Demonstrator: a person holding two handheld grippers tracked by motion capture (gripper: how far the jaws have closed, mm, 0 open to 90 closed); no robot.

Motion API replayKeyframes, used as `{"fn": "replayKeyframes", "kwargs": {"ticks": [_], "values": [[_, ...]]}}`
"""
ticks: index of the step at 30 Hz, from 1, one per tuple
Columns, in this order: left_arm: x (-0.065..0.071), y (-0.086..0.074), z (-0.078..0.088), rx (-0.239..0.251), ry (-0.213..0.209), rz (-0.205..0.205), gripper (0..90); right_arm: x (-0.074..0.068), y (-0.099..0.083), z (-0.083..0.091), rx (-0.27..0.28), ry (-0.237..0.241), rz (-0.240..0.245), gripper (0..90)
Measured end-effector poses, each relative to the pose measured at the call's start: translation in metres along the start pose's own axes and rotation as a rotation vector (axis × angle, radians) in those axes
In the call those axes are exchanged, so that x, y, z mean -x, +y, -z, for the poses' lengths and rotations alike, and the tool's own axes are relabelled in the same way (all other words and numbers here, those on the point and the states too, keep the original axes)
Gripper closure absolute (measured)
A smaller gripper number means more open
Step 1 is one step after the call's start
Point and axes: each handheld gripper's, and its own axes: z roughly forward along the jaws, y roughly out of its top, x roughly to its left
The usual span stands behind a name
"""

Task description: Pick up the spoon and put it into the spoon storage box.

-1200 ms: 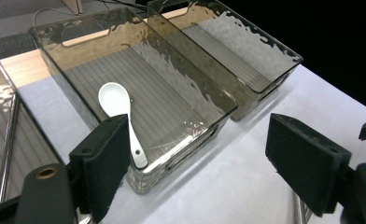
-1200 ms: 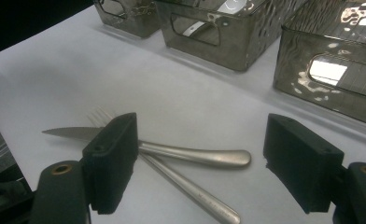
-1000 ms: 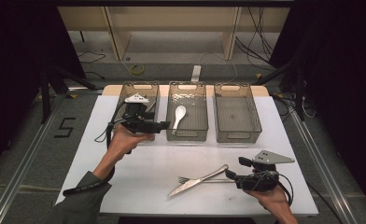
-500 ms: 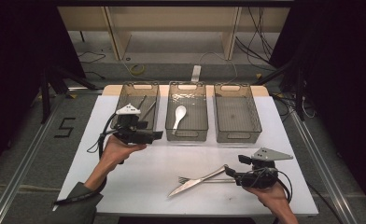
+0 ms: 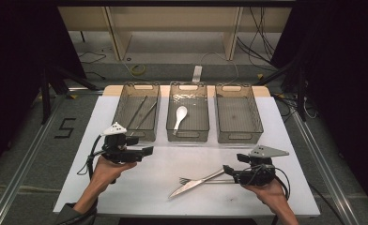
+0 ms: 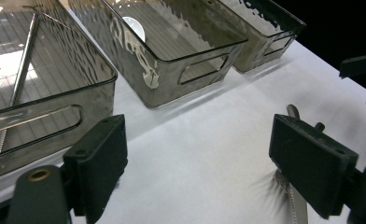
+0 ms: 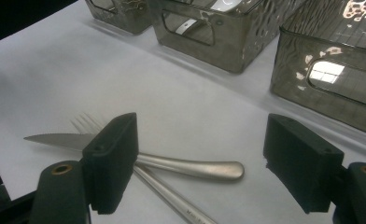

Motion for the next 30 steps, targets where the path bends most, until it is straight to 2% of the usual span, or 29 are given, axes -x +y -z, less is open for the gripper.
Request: {"fn": "replayKeyframes", "kwargs": {"ticks": [8,10,21,30], "values": [[0.007,-0.008,0.004,0.029,-0.027,-0.009,16.9,0.004,0.006,-0.01,-0.016,0.001,0.002,27.5],[0.007,-0.01,0.007,0.037,-0.022,-0.019,16.8,0.005,0.008,-0.013,-0.021,0.001,0.003,27.5],[0.01,-0.016,0.014,0.071,-0.018,-0.023,16.8,0.013,0.012,-0.028,-0.057,-0.008,0.003,28.8],[0.012,-0.018,0.017,0.098,-0.012,-0.022,16.8,0.015,0.014,-0.038,-0.085,-0.001,0.018,34.4]]}}
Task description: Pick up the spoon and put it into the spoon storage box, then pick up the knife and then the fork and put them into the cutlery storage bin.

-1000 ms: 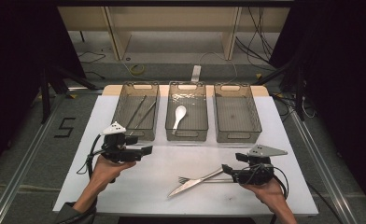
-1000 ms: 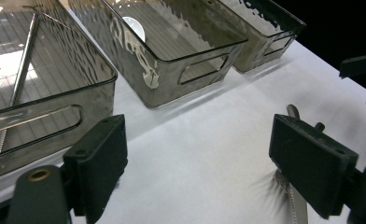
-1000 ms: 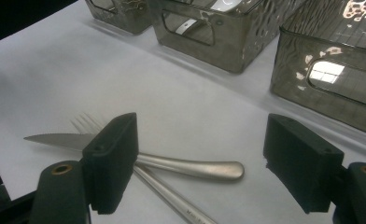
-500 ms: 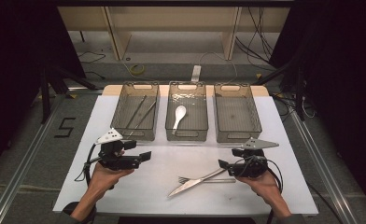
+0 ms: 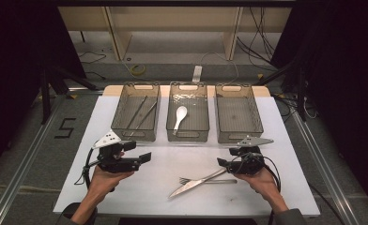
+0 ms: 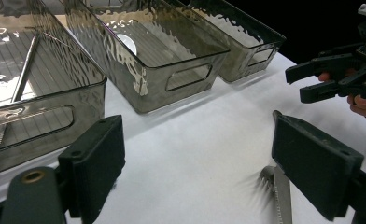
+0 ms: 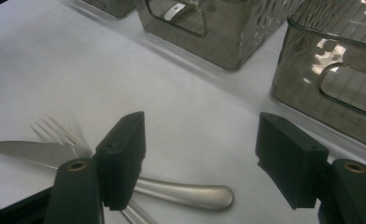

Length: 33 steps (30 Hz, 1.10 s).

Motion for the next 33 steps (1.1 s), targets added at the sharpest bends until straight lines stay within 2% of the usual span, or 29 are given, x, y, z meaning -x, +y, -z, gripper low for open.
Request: {"fn": "replayKeyframes", "kwargs": {"ticks": [8,11,19,25,33], "values": [[0.001,0.0,0.0,0.006,-0.004,-0.011,16.8,0.001,0.002,-0.007,-0.013,0.002,0.002,40.2],[0.002,0.0,0.0,0.0,-0.003,-0.022,16.8,0.001,0.002,-0.011,-0.027,0.01,0.01,46.6],[0.003,0.0,-0.001,-0.007,0.0,-0.036,16.8,0.003,0.001,-0.02,-0.071,-0.012,0.035,65.3],[0.004,0.0,-0.002,-0.009,-0.002,-0.048,16.8,0.006,-0.002,-0.033,-0.141,0.0,0.055,78.0],[0.006,-0.001,-0.001,-0.01,0.0,-0.057,16.9,0.006,-0.005,-0.042,-0.214,-0.001,0.06,87.6]]}}
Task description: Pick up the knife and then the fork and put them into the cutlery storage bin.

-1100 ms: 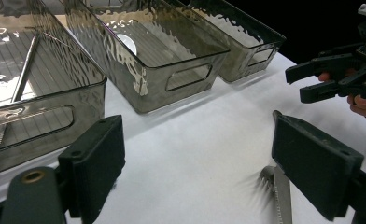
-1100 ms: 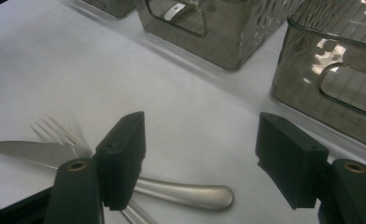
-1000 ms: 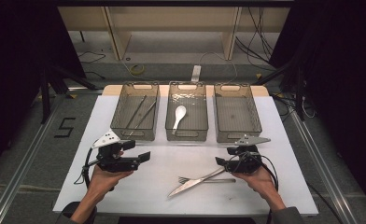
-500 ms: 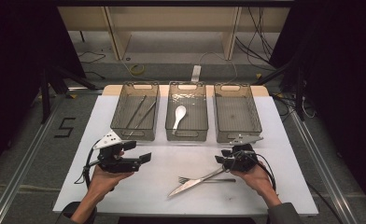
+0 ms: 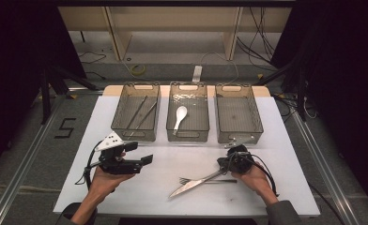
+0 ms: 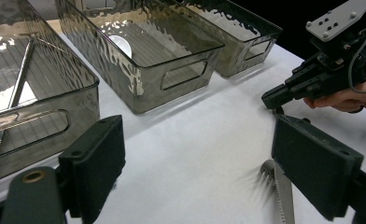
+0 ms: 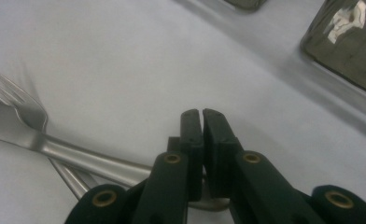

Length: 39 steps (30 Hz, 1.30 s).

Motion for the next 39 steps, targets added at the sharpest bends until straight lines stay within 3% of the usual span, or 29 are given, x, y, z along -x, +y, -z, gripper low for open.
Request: {"fn": "replayKeyframes", "kwargs": {"ticks": [5,39], "values": [[0.0,0.0,0.0,0.002,0.002,-0.003,16.9,0.0,-0.001,-0.004,-0.043,-0.003,-0.001,89.3],[0.001,0.0,0.0,-0.013,0.007,-0.01,17.2,-0.016,-0.011,0.009,-0.137,0.047,-0.001,90.0]]}}
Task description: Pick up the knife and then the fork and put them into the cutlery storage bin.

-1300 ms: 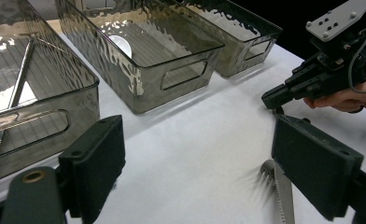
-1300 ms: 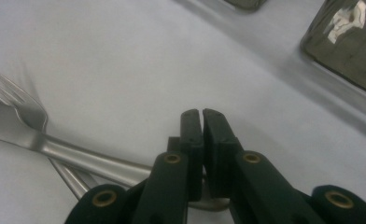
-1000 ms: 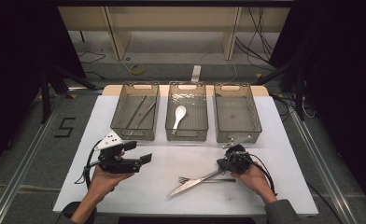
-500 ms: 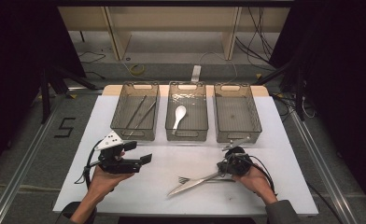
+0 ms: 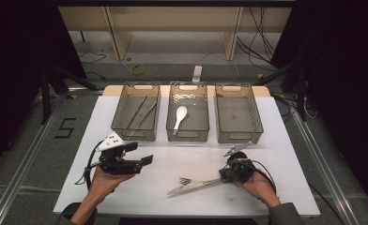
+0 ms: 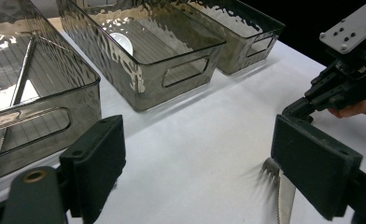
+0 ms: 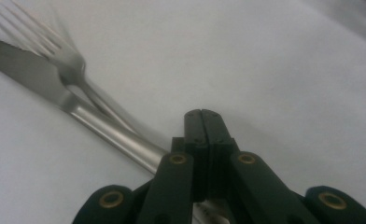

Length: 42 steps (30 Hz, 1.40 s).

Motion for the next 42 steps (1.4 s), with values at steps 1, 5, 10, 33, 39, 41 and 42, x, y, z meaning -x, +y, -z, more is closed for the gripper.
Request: {"fn": "replayKeyframes", "kwargs": {"ticks": [1,5,10,33,39,41,42], "values": [[0.0,0.0,0.0,0.0,0.0,0.001,17.2,-0.001,-0.001,0.001,-0.004,0.005,-0.002,90.0],[0.0,0.0,0.0,0.0,0.001,0.001,17.2,-0.006,-0.005,0.003,-0.01,0.004,-0.003,90.0],[0.001,0.0,0.0,-0.001,0.0,0.001,17.2,-0.008,-0.009,0.006,-0.01,-0.005,-0.014,90.0],[0.002,0.0,-0.001,-0.007,-0.005,-0.006,17.2,-0.023,-0.021,0.018,-0.042,0.007,0.006,81.2],[0.002,0.0,-0.002,-0.006,-0.004,-0.005,17.2,-0.034,-0.009,0.029,-0.024,0.049,0.095,51.7],[0.002,0.0,-0.002,-0.007,-0.004,-0.005,17.2,-0.039,-0.007,0.027,-0.066,0.068,0.136,47.6],[0.002,0.0,-0.002,-0.008,-0.003,-0.006,17.2,-0.042,-0.007,0.026,-0.076,0.07,0.157,44.3]]}}
